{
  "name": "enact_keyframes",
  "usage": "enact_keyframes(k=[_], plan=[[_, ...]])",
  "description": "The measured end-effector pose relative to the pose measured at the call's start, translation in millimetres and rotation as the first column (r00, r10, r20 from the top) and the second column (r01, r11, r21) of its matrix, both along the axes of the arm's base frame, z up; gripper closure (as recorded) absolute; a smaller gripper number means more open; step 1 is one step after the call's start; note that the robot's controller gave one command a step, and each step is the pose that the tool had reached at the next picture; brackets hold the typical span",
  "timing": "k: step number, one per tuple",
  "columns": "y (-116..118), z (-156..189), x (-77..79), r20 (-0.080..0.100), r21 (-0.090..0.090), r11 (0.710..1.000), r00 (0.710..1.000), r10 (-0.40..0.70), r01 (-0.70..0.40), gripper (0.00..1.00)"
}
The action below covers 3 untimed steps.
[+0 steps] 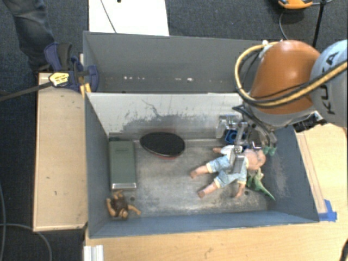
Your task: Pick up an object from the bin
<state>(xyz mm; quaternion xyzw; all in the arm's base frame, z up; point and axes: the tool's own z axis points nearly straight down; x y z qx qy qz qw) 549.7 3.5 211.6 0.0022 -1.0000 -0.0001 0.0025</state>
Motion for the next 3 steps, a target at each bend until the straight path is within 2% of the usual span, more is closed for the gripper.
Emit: enact_keyframes(k=[1, 2, 3], plan=[[0, 5, 1.5, 0.008, 0.0, 1.0, 1.0, 0.0, 0.0, 0.0], [30, -34, -3.3, 0.014, -0.001, 0.998, 0.998, 0.065, -0.065, 0.0], [3, -90, 16.2, 0.009, 0.001, 0.978, 0.978, 0.211, -0.211, 0.0]])
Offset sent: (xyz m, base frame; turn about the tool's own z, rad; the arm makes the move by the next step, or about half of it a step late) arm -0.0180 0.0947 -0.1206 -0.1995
